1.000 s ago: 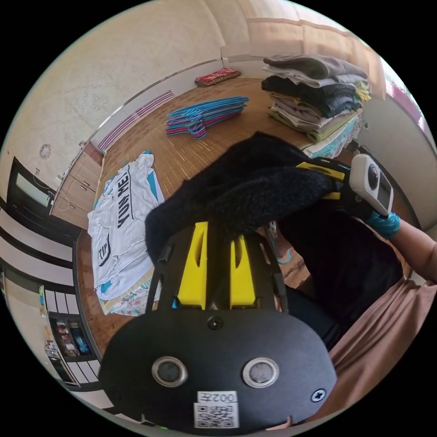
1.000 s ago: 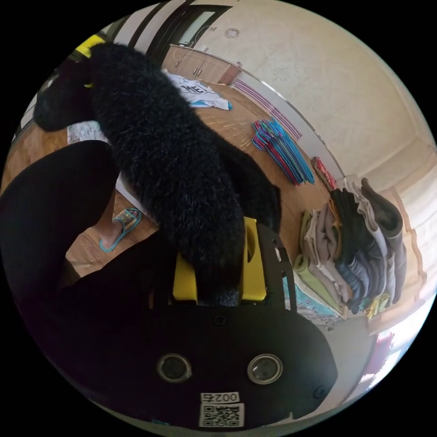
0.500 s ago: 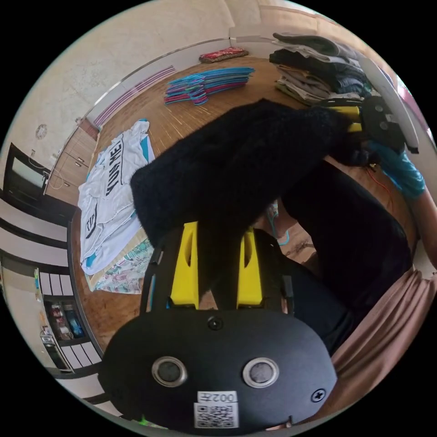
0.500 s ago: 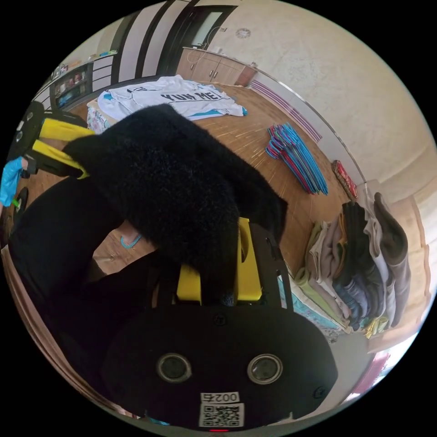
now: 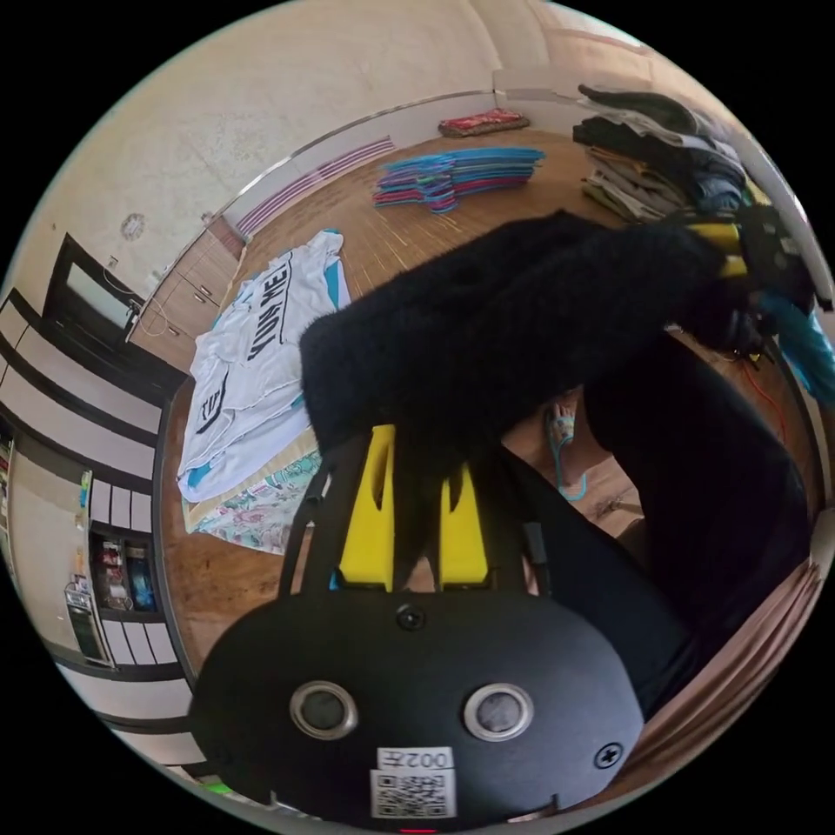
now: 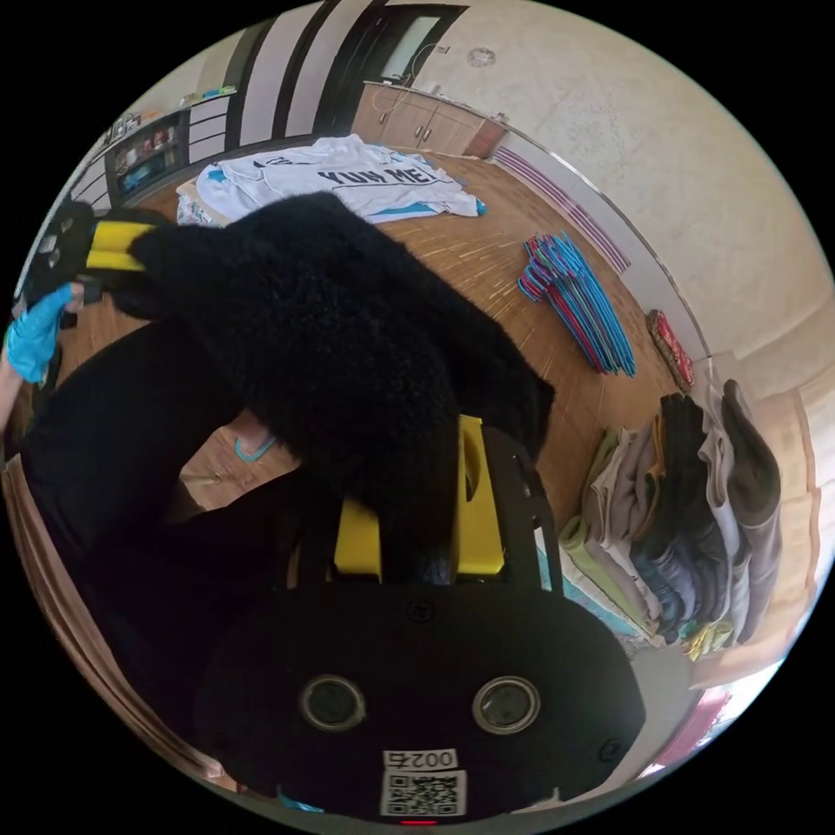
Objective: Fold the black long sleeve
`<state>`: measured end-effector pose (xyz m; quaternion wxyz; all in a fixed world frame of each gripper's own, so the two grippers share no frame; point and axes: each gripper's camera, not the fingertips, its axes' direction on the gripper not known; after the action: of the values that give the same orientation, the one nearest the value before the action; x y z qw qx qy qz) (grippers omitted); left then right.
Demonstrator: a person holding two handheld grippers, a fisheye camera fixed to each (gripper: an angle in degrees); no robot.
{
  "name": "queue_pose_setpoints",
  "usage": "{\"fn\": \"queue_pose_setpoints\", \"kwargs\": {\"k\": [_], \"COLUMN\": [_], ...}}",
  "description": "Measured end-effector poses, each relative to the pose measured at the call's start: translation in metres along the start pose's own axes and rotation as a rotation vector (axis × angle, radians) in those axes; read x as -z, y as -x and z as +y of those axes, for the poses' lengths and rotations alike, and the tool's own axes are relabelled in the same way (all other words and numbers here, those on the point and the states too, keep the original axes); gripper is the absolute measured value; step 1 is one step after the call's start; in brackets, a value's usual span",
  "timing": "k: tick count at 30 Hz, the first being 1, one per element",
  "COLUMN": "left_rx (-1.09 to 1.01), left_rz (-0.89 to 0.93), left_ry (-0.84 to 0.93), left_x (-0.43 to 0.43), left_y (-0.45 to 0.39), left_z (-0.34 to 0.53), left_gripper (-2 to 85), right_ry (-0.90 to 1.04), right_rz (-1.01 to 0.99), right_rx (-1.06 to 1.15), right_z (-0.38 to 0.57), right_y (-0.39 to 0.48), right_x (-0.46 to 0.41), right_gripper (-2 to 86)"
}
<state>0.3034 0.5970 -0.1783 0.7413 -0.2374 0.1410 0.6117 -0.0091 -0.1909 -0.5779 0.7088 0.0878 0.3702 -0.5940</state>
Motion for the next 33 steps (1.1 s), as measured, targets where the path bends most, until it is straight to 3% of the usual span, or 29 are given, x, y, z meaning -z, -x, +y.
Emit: {"fn": "queue_pose_setpoints", "kwargs": {"k": [15, 22, 33], "left_rx": [0.054, 0.039, 0.012], "left_rz": [0.034, 0.038, 0.049], "left_ry": [-0.097, -0.082, -0.012], "left_x": [0.038, 0.043, 0.032], "left_y": [0.037, 0.046, 0.058], "left_z": [-0.016, -0.016, 0.000], "left_gripper": [4.1, 3.8, 3.5], "right_ry": [0.030, -0.016, -0.042], "right_rz": [0.186, 0.276, 0.247], "right_rx": [-0.094, -0.090, -0.146], "right_z": [0.024, 0.033, 0.034], "right_y": [-0.014, -0.019, -0.057], "right_x": [-0.014, -0.009, 0.022], "right_gripper": [15.7, 13.1, 8.4]}}
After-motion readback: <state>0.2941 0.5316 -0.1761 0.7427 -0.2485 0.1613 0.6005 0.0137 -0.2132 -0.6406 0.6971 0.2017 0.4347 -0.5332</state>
